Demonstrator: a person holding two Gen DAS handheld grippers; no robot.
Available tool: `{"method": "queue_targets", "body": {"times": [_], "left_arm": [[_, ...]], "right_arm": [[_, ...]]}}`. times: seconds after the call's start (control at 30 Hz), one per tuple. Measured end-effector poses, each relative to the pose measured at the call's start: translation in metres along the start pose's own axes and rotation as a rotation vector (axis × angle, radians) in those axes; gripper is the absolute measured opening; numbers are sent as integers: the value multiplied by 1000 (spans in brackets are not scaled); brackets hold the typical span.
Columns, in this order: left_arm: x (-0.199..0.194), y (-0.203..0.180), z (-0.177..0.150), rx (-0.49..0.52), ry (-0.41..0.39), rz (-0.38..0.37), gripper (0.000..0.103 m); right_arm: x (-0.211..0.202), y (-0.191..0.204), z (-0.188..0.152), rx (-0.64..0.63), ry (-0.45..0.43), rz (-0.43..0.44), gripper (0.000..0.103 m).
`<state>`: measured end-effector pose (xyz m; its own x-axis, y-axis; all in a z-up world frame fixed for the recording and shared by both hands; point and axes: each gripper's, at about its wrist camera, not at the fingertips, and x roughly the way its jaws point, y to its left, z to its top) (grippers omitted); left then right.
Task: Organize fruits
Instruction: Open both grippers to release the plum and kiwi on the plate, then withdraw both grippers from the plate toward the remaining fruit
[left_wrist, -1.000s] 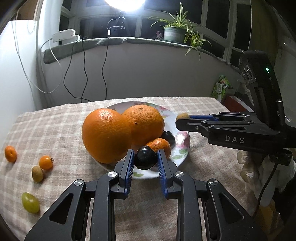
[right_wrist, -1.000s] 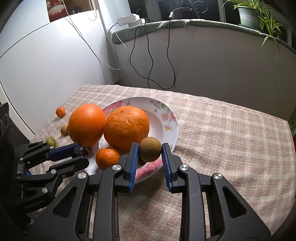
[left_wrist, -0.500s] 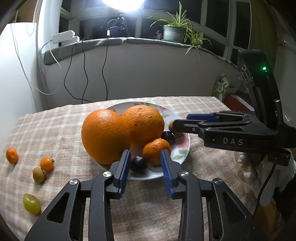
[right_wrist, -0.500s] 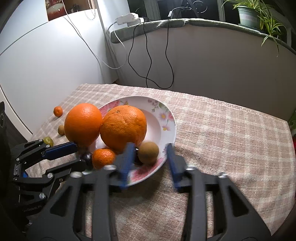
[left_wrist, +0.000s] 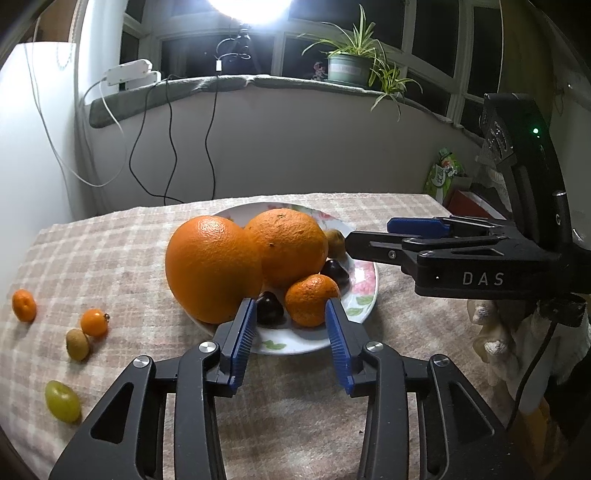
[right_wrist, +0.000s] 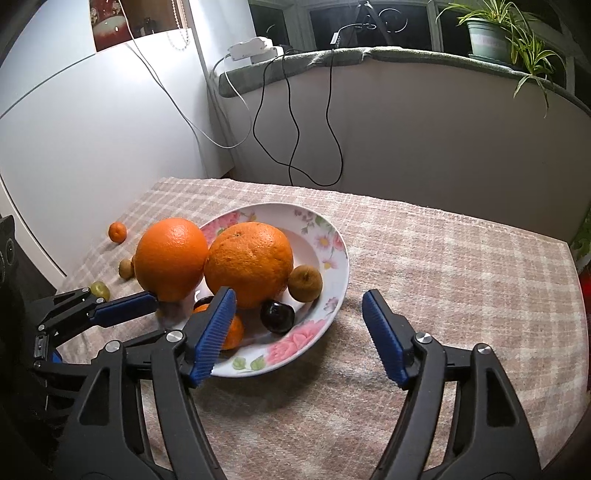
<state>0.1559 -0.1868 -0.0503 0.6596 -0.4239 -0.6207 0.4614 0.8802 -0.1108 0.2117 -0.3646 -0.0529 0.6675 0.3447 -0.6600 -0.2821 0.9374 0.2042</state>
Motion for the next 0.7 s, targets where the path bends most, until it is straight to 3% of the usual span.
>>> {"method": "queue_targets", "body": {"times": [0.37,0.7], "left_arm": [[-10,5,0,-18,-17,-7,38],[-30,23,-5,-55,-39,6,38]], "right_arm": [[-7,6,2,2,-10,-3,74],[-14,37,7,-39,-22,15,74]]}}
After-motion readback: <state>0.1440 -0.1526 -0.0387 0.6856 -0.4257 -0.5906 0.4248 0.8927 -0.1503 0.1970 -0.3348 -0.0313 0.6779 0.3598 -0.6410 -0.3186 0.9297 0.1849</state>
